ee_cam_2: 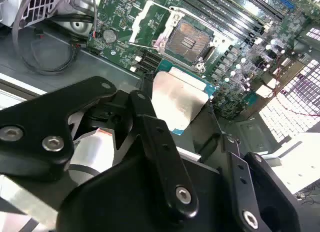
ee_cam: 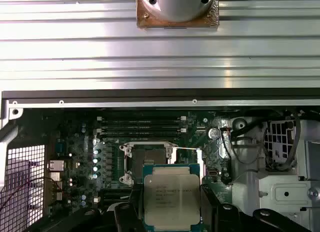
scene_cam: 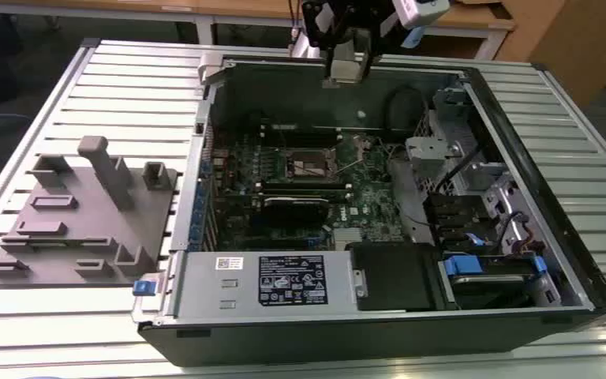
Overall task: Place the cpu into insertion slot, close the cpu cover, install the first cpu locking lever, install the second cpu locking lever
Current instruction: 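Place the cpu into insertion slot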
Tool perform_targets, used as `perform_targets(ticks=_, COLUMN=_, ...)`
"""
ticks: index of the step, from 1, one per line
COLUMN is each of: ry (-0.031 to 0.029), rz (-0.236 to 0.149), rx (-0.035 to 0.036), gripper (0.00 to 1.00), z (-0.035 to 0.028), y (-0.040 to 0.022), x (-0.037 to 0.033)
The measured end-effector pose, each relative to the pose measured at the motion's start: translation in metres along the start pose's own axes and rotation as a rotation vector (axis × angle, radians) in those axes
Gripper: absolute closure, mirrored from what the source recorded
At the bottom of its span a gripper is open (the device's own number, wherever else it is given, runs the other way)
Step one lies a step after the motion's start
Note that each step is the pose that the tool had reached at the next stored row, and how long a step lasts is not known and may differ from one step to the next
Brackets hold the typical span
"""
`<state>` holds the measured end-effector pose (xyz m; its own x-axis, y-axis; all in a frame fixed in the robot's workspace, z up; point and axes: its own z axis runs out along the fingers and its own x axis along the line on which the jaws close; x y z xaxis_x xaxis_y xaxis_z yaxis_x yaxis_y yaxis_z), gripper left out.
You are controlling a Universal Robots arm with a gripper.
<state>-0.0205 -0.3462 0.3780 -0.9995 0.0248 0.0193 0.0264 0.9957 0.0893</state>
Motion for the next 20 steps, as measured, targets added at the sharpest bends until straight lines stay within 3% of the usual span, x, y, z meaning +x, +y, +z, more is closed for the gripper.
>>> perform_targets(ticks=20, ry=-0.0003, rz=0.0, rx=0.0001, gripper=0.46, z=0.0059, y=-0.0005, x=-0.0001)
